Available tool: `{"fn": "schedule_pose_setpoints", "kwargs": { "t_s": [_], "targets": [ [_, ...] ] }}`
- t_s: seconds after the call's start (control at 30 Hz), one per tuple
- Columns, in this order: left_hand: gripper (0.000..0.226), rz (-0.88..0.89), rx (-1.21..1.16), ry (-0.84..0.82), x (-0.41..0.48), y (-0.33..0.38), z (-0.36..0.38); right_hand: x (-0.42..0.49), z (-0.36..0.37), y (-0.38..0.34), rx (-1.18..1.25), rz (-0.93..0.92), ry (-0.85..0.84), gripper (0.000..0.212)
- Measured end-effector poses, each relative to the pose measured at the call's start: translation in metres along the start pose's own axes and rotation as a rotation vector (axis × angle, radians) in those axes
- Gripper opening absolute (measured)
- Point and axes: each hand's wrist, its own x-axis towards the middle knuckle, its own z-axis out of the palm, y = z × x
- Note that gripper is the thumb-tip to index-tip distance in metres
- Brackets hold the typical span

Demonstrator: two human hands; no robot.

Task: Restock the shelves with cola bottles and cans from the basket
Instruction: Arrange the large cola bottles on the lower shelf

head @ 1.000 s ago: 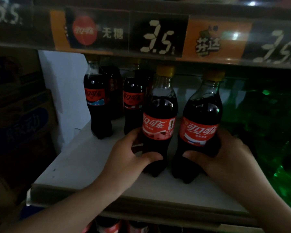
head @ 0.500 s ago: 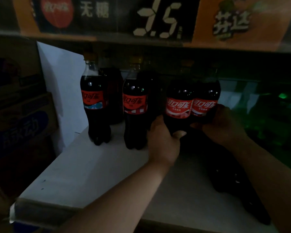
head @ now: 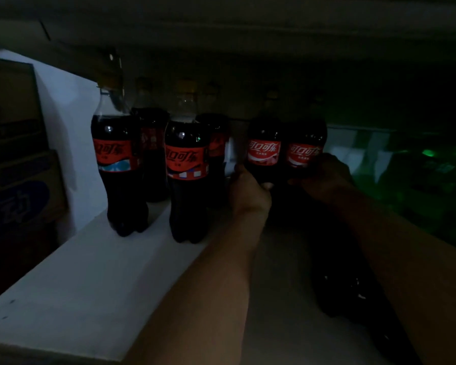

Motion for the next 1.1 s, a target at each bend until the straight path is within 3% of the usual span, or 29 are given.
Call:
{"fn": "schedule_pose_setpoints", "kwargs": {
  "t_s": [0.33,0.67,0.77,0.87,1.1],
  "targets": [
    [0.069,-0.014,-0.062,0.029,0.004,-0.001,0.005,0.012,0.0,0.013,0.041,-0.001,-0.01,0.051],
    [0.063,-0.03,-0.066,-0.084,0.01,0.001,0.002,0.023,0.002,0.021,0.032,0.04,-0.006,0.053],
    [0.07,-0.043,-0.029,-0.022,0.016,0.003,-0.001,0.025,0.003,0.024,0.055,0.05,0.013,0.055],
    [0.073,-0.05,-0.072,-0.086,0.018,0.003,0.003,0.026,-0.001,0.026,0.087,0.074,0.014,0.05],
    [0.083,-0.051,-0.049,-0.064,0.018,0.003,0.004,0.03,0.001,0.037,0.134,0.052,-0.012,0.057]
  ]
}}
